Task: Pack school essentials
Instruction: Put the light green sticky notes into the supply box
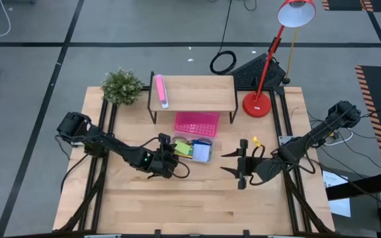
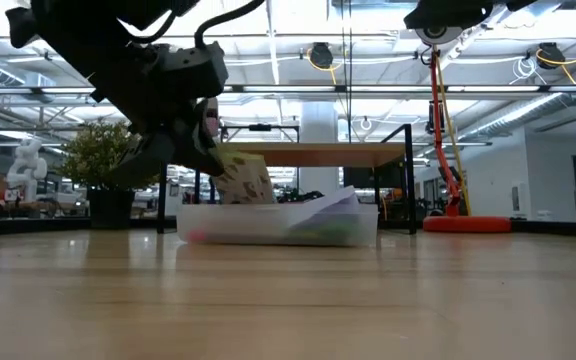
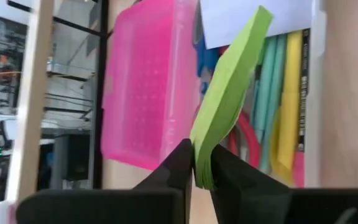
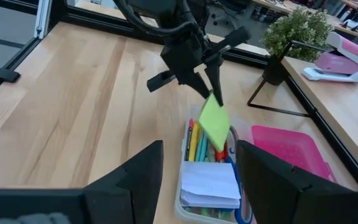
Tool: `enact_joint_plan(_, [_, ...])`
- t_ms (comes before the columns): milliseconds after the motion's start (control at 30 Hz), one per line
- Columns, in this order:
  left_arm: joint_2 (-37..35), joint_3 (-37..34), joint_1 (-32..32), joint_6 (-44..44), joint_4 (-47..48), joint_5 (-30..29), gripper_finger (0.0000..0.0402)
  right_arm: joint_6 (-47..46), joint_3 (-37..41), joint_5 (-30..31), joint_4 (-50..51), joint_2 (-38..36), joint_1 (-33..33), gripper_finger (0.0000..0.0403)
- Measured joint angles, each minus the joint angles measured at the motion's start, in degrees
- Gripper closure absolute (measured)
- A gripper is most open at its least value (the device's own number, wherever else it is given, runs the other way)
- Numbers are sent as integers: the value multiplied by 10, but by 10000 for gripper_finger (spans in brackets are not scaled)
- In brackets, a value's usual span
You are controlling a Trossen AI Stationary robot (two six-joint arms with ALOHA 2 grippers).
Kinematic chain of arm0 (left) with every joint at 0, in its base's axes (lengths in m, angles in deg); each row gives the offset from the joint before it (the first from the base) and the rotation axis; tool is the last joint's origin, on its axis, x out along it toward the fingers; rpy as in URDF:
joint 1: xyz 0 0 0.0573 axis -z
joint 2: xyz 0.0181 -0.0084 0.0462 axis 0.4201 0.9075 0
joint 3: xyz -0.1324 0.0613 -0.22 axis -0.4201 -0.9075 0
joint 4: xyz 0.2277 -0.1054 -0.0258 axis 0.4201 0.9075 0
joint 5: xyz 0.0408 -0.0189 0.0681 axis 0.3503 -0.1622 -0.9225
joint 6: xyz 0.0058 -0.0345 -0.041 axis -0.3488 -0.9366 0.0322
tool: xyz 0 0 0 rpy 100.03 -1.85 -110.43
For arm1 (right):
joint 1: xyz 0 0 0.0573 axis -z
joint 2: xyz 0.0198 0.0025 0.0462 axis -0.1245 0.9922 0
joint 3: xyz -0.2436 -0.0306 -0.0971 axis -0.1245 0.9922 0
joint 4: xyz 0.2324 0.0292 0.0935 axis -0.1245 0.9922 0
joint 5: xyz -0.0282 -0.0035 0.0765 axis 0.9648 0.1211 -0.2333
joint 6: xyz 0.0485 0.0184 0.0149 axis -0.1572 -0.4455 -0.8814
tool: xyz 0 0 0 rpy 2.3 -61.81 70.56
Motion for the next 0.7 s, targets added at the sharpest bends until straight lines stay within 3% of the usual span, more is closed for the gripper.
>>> enact_joint_plan(233, [0, 0, -14, -5, -1, 68, 348, 1, 0, 0, -1, 0, 0, 209])
enact_joint_plan(567, [0, 0, -16, -2, -1, 102, 347, 1, 0, 0, -1, 0, 0, 209])
enact_joint_plan(700, [0, 0, -15, 2, -11, 99, 369, 2, 0, 0, -1, 0, 0, 209])
